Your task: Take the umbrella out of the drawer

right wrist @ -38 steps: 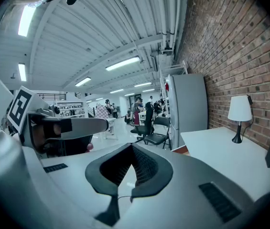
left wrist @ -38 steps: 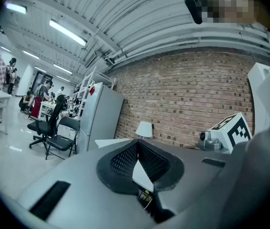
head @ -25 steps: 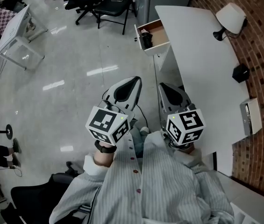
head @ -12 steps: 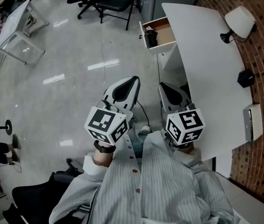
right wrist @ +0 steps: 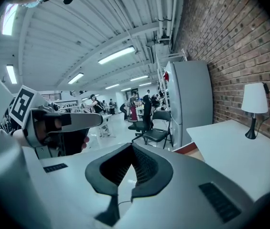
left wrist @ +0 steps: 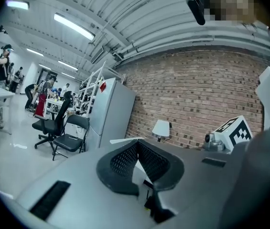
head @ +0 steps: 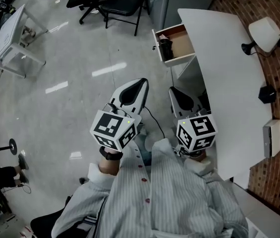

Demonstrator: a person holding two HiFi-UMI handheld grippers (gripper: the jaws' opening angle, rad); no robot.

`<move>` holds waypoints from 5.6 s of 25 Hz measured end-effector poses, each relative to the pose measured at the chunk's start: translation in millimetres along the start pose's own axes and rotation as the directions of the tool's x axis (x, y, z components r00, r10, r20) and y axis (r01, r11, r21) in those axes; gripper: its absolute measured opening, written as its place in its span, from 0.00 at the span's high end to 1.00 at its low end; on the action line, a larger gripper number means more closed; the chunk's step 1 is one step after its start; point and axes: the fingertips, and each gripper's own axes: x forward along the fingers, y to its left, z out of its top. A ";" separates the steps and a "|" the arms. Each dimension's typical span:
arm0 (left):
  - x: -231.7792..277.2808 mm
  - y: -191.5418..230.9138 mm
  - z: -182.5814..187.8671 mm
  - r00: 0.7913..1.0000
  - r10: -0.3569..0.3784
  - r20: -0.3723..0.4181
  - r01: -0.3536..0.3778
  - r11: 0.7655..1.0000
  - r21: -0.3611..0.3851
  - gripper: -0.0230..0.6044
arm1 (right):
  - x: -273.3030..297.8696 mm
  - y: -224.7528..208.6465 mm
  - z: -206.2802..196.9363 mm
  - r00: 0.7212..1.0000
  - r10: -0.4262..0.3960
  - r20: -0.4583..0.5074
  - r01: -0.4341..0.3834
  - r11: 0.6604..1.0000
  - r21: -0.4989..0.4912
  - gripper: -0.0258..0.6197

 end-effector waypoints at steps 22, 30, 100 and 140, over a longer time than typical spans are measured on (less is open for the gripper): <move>38.8 160.6 31.2 0.997 -0.073 -0.019 0.073 0.997 0.015 0.95 | 152.6 8.6 44.9 0.995 -0.100 0.004 0.100 0.994 0.031 0.91; 60.4 186.8 26.1 0.997 -0.067 -0.030 0.067 0.998 -0.005 0.95 | 186.8 -8.8 45.3 0.995 -0.101 -0.026 0.102 0.994 0.026 0.91; 550.9 260.3 62.0 0.549 -0.755 -0.358 0.788 0.610 -0.078 0.95 | 393.6 -369.5 129.3 0.676 -0.709 -0.198 0.724 0.592 0.354 0.91; 589.0 334.4 -206.3 0.546 -0.642 -0.538 0.669 0.721 -0.181 0.95 | 496.2 -434.6 -116.4 0.660 -0.631 -0.408 0.747 0.606 0.272 0.90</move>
